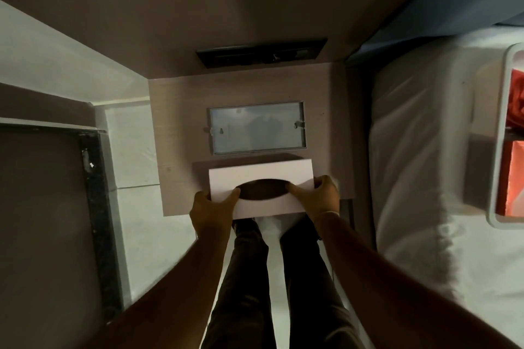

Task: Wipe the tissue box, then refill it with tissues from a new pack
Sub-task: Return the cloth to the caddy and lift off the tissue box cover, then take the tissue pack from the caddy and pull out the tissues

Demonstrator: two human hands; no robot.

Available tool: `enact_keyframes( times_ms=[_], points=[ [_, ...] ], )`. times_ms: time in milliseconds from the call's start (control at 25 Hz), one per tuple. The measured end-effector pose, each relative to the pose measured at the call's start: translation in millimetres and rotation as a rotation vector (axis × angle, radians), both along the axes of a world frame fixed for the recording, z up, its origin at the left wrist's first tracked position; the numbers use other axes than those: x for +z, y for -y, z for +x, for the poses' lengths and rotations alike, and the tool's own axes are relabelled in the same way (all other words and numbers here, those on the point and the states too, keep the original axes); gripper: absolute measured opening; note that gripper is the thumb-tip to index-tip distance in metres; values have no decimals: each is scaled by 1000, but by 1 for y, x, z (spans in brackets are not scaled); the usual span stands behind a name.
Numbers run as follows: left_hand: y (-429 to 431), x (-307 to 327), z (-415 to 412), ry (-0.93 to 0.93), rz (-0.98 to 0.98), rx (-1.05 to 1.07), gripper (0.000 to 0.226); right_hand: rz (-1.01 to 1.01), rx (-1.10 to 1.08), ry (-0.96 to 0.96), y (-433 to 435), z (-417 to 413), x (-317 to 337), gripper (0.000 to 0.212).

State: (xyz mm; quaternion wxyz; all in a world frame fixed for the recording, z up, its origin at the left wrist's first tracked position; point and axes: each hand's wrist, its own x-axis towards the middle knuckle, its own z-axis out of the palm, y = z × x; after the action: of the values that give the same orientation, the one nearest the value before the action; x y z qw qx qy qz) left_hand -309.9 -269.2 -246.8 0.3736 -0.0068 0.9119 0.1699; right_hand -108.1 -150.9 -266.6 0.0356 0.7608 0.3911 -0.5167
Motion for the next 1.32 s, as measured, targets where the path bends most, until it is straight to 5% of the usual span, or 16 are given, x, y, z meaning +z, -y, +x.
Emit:
enact_keyframes(
  times_ms=[680,840,1040,1160,1320],
  points=[
    [-26,16,-2,-61,2,-142,89,203,-8,7,-17,-15,20,85],
    [-59,64,38,-368,268,-558,85,534,7,40,-44,10,84,59],
    [-145,137,165,-360,671,-1002,67,1076,-41,128,-94,130,168,35],
    [-194,170,261,-308,842,-1289,67,1115,-159,281,-113,222,189,36],
    [-243,180,367,-385,616,-1674,101,945,-235,383,-123,320,191,38]
  ],
)
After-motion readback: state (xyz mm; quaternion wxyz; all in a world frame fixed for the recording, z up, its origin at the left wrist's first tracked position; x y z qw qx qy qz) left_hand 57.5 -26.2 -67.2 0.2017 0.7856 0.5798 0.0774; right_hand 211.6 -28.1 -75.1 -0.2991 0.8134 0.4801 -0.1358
